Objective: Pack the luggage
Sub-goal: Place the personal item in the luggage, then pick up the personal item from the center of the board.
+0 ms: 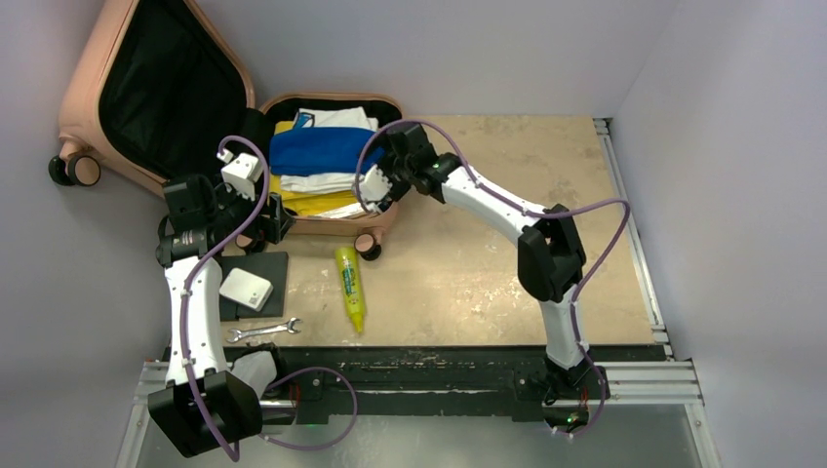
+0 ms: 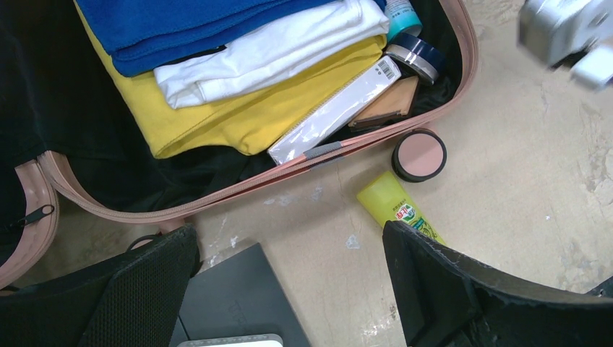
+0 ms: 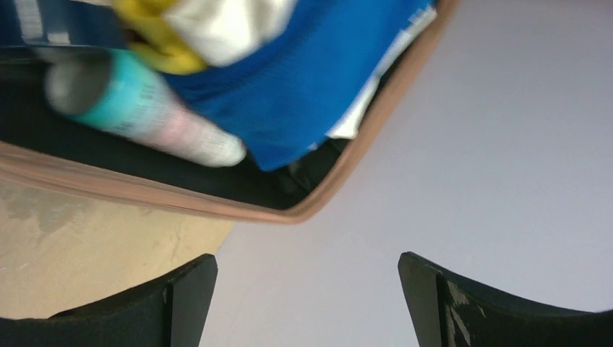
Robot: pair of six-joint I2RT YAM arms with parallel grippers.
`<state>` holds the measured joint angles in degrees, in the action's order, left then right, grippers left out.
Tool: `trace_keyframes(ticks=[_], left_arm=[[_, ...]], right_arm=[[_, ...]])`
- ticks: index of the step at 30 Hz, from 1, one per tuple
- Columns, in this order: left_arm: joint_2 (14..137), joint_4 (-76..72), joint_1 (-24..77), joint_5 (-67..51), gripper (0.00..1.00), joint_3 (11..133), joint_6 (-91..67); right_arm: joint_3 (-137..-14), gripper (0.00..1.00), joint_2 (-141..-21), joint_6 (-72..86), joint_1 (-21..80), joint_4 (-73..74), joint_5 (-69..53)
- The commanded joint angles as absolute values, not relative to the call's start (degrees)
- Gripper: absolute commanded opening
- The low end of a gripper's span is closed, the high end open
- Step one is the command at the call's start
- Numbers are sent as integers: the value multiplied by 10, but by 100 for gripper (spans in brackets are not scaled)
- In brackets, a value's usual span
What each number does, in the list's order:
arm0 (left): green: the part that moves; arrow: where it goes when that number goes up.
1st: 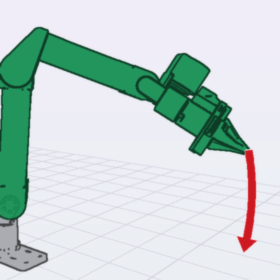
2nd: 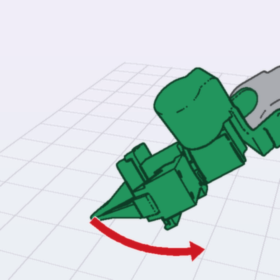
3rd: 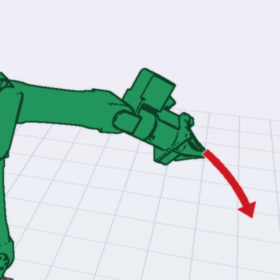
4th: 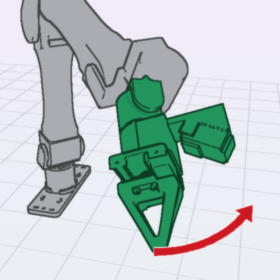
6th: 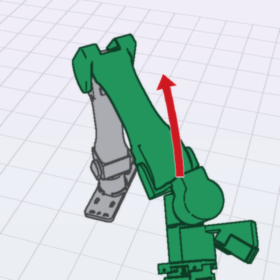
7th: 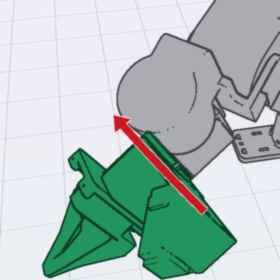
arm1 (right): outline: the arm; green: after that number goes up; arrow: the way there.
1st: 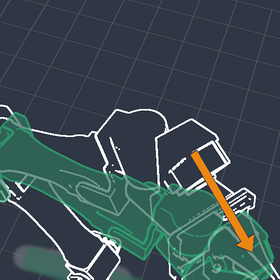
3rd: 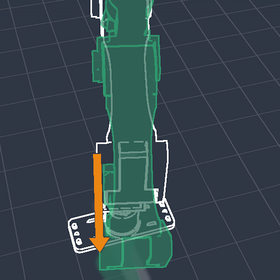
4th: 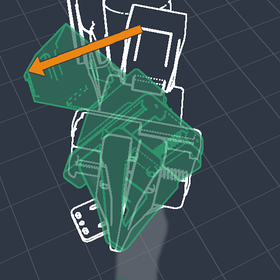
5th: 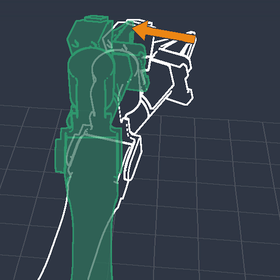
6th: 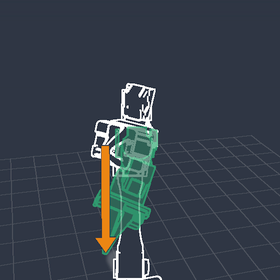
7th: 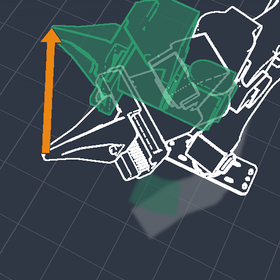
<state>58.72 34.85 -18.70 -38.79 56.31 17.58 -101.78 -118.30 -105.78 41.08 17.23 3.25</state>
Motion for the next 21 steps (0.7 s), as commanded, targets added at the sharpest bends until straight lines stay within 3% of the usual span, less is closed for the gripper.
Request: trace_keyframes(ticks=[1, 4, 8, 11, 16, 21], left_arm=[[585, 334, -192, -399, 99, 556, 182], [588, 335, -191, -399, 99, 557, 181], [587, 335, -192, -399, 99, 558, 180], [587, 335, -191, -398, 99, 559, 178], [588, 336, -192, -395, 99, 560, 176], [582, 335, -194, -389, 99, 559, 176]], right_arm=[[-1150, 99, -1125, -853, 419, 216, 2], [-1169, 99, -1102, -689, 423, 273, -42], [-1100, 99, -1046, -566, 436, 316, -124], [-1050, 99, -1019, -384, 449, 297, -154], [-1025, 99, -1042, -287, 482, 370, -278], [-935, 94, -1044, -212, 519, 304, -259]])
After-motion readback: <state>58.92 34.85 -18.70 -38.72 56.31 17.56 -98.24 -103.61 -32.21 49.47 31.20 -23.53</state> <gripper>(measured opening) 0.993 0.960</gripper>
